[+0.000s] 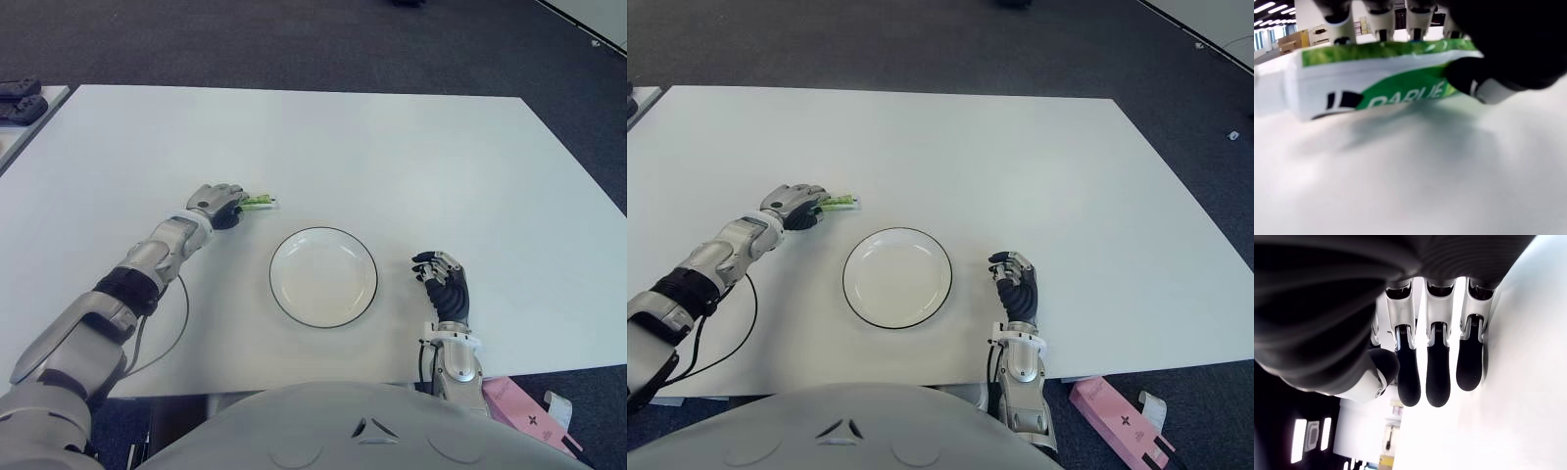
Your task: Put the toothpaste on the table into the plate.
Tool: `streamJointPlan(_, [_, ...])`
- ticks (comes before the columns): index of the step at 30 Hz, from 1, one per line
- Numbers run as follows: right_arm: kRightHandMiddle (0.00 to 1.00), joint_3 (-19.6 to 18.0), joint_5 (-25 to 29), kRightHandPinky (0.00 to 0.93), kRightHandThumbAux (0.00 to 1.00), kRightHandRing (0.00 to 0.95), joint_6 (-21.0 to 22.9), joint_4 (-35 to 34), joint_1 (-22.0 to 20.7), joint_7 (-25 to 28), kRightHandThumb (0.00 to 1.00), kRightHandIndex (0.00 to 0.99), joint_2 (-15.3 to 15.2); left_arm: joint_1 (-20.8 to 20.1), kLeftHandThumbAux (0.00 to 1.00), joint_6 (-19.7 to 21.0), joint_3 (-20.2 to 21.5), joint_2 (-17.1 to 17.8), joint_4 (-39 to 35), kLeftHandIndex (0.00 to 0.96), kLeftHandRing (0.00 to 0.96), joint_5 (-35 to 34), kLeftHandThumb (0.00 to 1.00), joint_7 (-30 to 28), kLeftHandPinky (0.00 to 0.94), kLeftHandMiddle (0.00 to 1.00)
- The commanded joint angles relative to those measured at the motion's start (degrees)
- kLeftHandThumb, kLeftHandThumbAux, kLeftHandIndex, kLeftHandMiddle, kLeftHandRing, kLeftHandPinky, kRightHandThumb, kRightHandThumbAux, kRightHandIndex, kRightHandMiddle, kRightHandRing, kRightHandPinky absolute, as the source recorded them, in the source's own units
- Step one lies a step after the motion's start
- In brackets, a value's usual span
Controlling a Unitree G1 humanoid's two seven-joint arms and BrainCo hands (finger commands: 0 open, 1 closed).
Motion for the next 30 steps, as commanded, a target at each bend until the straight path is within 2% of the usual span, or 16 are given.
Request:
streamJointPlan(1, [0.473, -0.2, 0.0, 0.481, 0.728, 0.482, 0.4, 0.4, 0.0, -0.2, 0.713, 0.427, 0.3, 4.7, 0.665, 0.1, -1.7, -0.8, 2.5, 0.445, 0.738, -1.2, 0.736, -7.6, 0.742, 0.724])
streamJointPlan(13, [0.473, -0.7, 0.3, 0.468, 0.729, 0.471, -0.7, 1.1, -0.5, -0.3, 0.713, 0.427, 0.4, 5.2, 0.692, -1.2, 1.8, -1.9, 2.8, 0.444, 0.831, -7.6, 0.739, -9.5, 0.82, 0.839])
streamJointPlan(30, [0.47, -1.2, 0.1, 0.468, 0.729, 0.475, -1.0, 1.9, -1.0, -0.4, 0.713, 0.427, 0.2, 6.6, 0.698, 0.5, 5.9, -3.6, 2.3, 0.442, 0.866, -11.6, 0.74, -7.9, 0.851, 0.879])
